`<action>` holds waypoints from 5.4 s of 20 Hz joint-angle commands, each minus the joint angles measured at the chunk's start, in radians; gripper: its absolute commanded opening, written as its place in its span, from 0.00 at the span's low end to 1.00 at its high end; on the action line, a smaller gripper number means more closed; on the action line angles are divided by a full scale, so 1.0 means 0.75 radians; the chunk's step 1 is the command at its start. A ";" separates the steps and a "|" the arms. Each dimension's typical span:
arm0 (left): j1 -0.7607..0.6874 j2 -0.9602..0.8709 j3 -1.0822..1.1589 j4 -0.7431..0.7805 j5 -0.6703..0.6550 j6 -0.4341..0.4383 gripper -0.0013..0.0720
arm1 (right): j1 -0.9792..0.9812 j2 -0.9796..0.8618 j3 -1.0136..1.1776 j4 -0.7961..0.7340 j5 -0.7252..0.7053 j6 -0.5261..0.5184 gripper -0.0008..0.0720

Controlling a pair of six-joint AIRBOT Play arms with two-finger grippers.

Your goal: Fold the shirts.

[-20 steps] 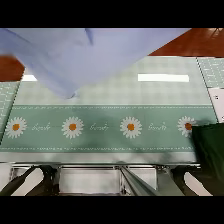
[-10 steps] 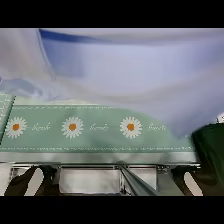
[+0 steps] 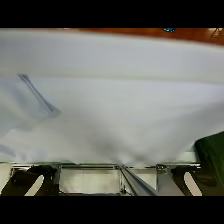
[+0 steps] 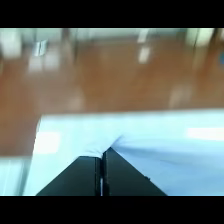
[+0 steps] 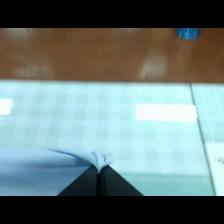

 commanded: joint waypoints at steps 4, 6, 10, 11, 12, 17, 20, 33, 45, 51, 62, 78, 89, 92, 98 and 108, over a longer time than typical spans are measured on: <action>-0.031 -0.230 -0.578 0.186 0.312 -0.327 0.04 | 0.001 -0.139 -0.648 0.116 -0.394 -0.031 0.04; 0.032 -0.448 -0.608 0.139 0.451 -0.400 0.04 | 0.001 -0.340 -0.700 0.187 -0.549 -0.089 0.04; 0.183 -0.931 -0.473 -0.116 0.691 -0.401 0.04 | 0.001 -0.828 -0.624 0.361 -0.814 -0.193 0.04; 0.212 -1.041 -0.407 -0.170 0.701 -0.400 0.04 | 0.001 -0.950 -0.566 0.378 -0.840 -0.205 0.04; 0.239 -1.156 -0.325 -0.220 0.701 -0.395 0.04 | 0.001 -1.078 -0.488 0.390 -0.856 -0.205 0.04; 0.292 -1.532 -0.006 -0.499 0.628 -0.328 0.04 | 0.001 -1.510 -0.135 0.483 -0.840 -0.196 0.04; 0.292 -1.611 0.042 -0.570 0.544 -0.194 0.04 | 0.001 -1.571 -0.091 0.492 -0.800 -0.187 0.04; 0.417 -1.749 -0.026 -0.546 0.047 0.116 0.04 | 0.017 -1.575 -0.314 0.407 -0.536 -0.268 0.04; 0.485 -1.756 -0.025 -0.536 -0.115 0.199 0.04 | 0.017 -1.575 -0.385 0.445 -0.487 -0.267 0.04; 0.544 -1.752 0.008 -0.537 -0.149 0.205 0.04 | 0.017 -1.575 -0.385 0.444 -0.463 -0.243 0.04; 0.573 -1.747 -0.130 -0.660 -0.230 0.145 0.70 | 0.017 -1.575 -0.385 0.466 -0.333 -0.225 0.59; 1.216 -0.939 -1.379 -0.782 0.120 0.300 0.71 | -0.120 -0.753 -1.341 0.871 -0.942 -0.478 0.58; 0.918 -0.939 -1.653 -0.985 0.392 0.374 0.04 | -0.374 -0.755 -1.373 0.800 -0.877 -0.446 0.57; 0.895 -0.923 -1.598 -1.012 0.300 0.408 0.04 | -0.514 -0.755 -1.438 0.652 -0.536 -0.423 0.57; 0.895 -0.851 -1.547 -1.013 0.269 0.408 0.04 | -0.368 -0.755 -1.691 0.651 -0.548 -0.388 0.57; 0.895 -0.848 -1.542 -1.051 0.270 0.409 0.04 | 0.037 -0.877 -1.596 0.851 -0.938 -0.263 0.23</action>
